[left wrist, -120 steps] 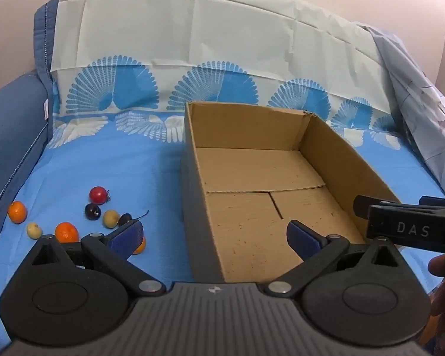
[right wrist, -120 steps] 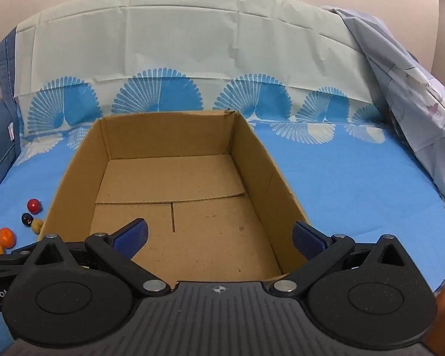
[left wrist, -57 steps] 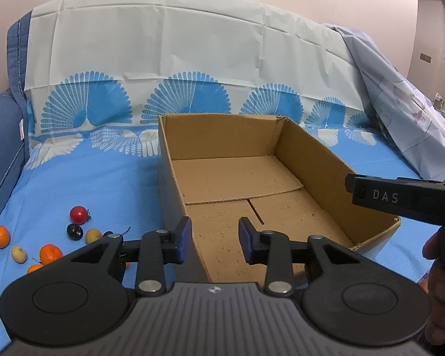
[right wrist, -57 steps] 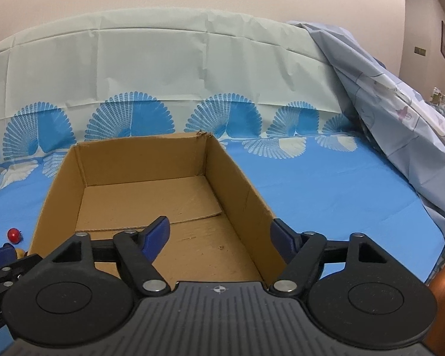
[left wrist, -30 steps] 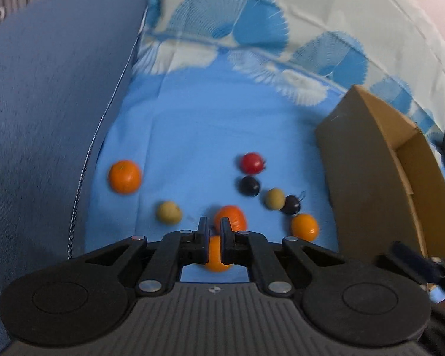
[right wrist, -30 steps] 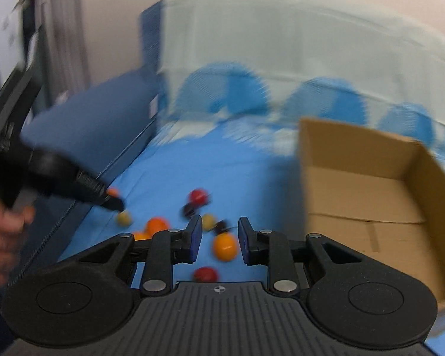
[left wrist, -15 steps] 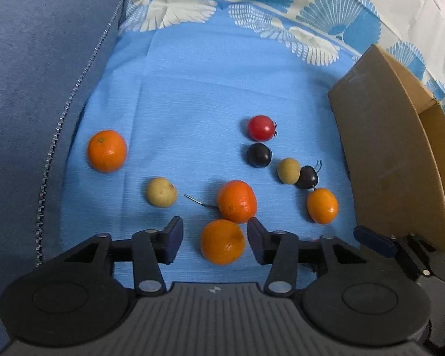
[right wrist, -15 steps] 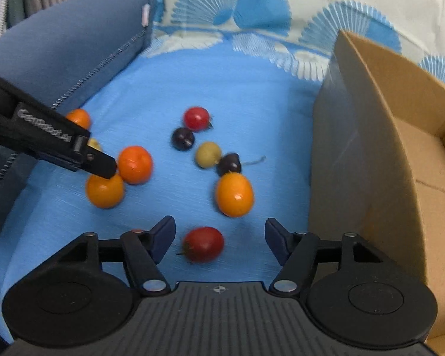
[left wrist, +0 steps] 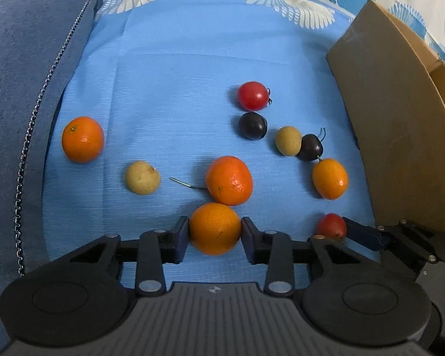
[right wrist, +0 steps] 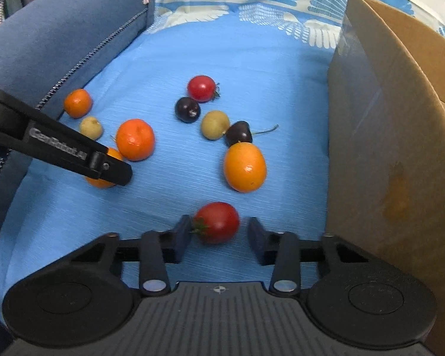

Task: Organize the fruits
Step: 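Grasp a large orange with the left gripper while the right gripper grasps a red tomato, then carry the orange in the left gripper over the box while the right carries the tomato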

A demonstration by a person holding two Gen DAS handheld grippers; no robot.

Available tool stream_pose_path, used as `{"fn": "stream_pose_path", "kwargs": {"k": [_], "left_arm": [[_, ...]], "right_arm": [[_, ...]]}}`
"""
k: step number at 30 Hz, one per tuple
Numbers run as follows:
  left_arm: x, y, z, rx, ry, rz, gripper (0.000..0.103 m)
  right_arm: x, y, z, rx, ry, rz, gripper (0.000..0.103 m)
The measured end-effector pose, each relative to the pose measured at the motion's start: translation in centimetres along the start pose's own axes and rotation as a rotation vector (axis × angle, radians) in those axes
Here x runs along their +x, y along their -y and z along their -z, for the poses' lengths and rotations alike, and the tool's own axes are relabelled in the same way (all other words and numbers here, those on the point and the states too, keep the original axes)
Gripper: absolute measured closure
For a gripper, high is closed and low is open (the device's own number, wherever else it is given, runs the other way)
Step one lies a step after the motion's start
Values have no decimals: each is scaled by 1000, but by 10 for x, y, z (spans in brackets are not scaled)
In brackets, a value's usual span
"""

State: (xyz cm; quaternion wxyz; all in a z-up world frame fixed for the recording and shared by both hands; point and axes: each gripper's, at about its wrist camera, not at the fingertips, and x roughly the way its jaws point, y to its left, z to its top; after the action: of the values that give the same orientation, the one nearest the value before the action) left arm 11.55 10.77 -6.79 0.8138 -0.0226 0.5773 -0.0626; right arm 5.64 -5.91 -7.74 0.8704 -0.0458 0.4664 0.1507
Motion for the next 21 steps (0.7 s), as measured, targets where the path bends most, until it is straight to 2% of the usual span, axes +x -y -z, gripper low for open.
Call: {"fn": "stream_pose_path", "kwargs": {"k": [14, 21], "left_arm": [[-27, 2, 6, -6, 88, -1, 62], [-58, 12, 13, -12, 229, -24, 62]], "right_arm": [[-33, 0, 10, -56, 146, -57, 70], [-69, -2, 8, -64, 242, -64, 70]]}}
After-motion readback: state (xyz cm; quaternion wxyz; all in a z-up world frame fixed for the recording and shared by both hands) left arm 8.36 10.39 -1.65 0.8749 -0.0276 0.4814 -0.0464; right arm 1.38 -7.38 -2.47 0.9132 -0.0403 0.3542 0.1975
